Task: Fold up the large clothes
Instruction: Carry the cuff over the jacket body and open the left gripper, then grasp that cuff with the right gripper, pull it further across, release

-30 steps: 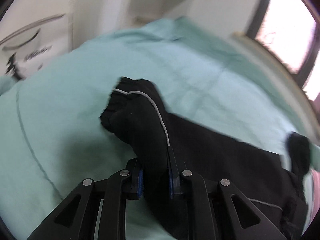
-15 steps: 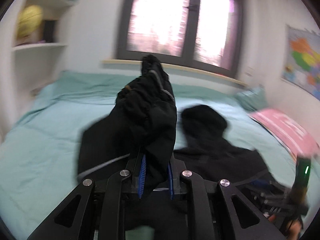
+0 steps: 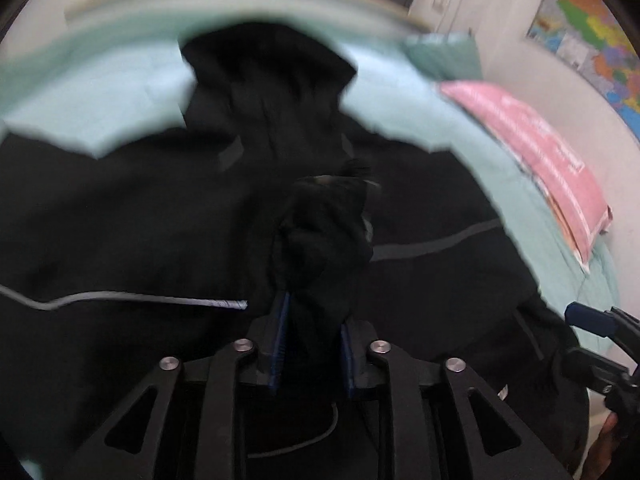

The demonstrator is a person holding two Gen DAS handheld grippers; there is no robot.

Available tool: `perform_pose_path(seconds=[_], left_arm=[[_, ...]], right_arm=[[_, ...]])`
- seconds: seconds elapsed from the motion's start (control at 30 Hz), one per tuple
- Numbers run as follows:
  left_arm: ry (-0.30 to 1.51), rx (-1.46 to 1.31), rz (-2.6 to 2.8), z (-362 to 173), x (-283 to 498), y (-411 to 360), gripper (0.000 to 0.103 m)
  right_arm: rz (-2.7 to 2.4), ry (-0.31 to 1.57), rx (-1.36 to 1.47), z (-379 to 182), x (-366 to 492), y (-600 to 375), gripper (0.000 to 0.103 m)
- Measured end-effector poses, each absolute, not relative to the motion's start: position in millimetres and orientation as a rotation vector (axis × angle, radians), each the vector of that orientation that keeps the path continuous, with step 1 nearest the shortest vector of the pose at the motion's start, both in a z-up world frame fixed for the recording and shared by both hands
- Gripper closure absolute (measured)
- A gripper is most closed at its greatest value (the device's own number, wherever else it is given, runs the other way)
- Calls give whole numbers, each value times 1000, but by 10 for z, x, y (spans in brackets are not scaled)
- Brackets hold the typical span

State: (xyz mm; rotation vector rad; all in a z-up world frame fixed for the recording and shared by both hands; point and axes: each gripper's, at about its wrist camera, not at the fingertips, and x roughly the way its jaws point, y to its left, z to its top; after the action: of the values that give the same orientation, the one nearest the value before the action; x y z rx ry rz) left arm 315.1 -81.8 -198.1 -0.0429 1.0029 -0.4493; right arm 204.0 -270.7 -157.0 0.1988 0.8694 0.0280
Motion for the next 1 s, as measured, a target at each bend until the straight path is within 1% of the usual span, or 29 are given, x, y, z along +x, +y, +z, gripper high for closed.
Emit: perform_pose_path(seconds=[0.03, 0.1, 0.13, 0.17, 0.27, 0.4, 0.53, 0.63, 0.77, 0.83, 0.93, 0.97, 1.0], left_arm=[[1016, -62, -453, -2028, 3150, -785, 78], [998, -101, -484, -2010, 3078, -755, 70], [1001, -133, -524, -1961, 3063, -730, 61], [1005, -172, -566, -1903, 3052, -690, 53], [998, -333, -720, -1755, 2985, -570, 46], [950, -347, -729, -1465, 2866, -480, 46], [879, -221, -620, -1247, 2705, -313, 46], [862, -153, -538, -1169, 2620, -169, 46], [834, -54, -407, -1150, 2557, 28, 46], [821, -42, -363, -1127, 2549, 153, 46], [821, -85, -328, -1108, 2574, 365, 46], [820, -103, -320, -1103, 2592, 418, 46], [821, -118, -313, -1098, 2605, 471, 46]], right_arm=[[25, 890, 204, -1630, 2061, -2736, 20], [29, 918, 228, -1722, 2099, -2792, 20], [33, 925, 236, -1760, 2119, -2803, 20], [39, 930, 242, -1779, 2138, -2811, 20], [75, 922, 271, -1780, 2208, -2808, 20], [129, 889, 304, -1706, 2324, -2739, 20], [144, 878, 307, -1684, 2587, -2588, 20], [173, 899, 333, -1767, 2873, -2465, 20], [153, 976, 430, -2064, 3143, -2394, 22], [178, 992, 499, -2178, 3174, -2371, 22], [193, 965, 498, -2166, 3195, -2251, 22], [202, 949, 499, -2145, 3223, -2209, 26], [207, 935, 502, -2137, 3248, -2185, 43]])
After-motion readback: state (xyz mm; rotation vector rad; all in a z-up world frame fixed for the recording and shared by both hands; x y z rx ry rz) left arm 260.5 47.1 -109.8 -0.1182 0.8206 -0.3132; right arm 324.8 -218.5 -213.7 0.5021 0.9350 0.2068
